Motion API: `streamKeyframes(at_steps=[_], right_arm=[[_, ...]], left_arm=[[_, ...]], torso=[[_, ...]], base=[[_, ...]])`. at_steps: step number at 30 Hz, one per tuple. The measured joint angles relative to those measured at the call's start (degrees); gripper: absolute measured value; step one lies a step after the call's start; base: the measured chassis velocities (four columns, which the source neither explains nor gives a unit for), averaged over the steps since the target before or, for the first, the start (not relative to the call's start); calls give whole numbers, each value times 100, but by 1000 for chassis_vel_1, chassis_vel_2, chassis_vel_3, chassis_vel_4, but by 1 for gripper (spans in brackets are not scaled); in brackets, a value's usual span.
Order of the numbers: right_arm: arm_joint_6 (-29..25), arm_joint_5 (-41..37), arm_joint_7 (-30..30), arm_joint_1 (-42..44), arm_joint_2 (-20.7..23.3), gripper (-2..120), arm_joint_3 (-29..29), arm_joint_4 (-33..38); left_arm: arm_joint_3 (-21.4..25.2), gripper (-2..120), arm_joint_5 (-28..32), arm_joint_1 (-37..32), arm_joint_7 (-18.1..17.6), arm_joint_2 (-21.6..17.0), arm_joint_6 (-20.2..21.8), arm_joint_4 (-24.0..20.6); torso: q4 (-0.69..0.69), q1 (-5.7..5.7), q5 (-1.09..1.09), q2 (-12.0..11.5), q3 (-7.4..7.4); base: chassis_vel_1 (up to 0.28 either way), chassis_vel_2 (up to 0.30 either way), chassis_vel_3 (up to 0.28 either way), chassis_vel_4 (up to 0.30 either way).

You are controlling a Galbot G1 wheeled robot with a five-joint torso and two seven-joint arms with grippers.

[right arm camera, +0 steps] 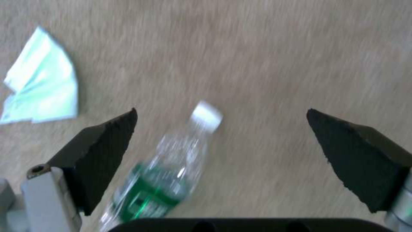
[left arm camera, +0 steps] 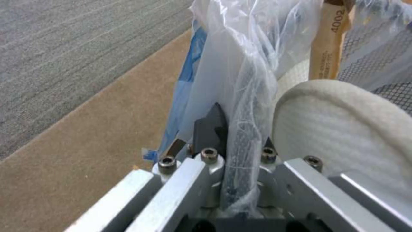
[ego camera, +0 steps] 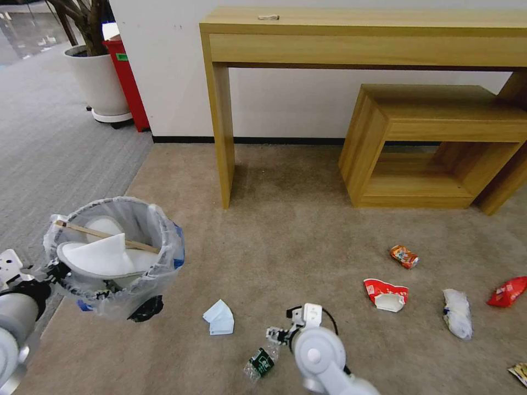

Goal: Pick up the trash bin and place the garbage on the floor into it.

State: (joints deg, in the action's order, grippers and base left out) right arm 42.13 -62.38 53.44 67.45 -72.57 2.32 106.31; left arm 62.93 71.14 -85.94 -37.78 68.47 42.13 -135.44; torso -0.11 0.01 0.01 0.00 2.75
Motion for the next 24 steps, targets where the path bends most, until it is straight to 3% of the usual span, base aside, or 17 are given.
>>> streamKeyframes(at_steps=[10,17,24], right_arm=[[13,16,-248,-399,96,100,607,-558],[12,-339,-168,-346,-290,100,324,-885],[10,-448,-381,-332,-390,100,195,-1189]], left_arm=[[-63,1,-134,5,-23,100,0,-62],[-113,1,-204,4,-25,198,0,-79],[-170,1,-283,6,-26,242,0,-81]], torso=[[0,0,-1,0,0],[1,0,-1,0,0],[0,0,-1,0,0]], base=[[0,0,0,0],[0,0,0,0],[0,0,0,0]])
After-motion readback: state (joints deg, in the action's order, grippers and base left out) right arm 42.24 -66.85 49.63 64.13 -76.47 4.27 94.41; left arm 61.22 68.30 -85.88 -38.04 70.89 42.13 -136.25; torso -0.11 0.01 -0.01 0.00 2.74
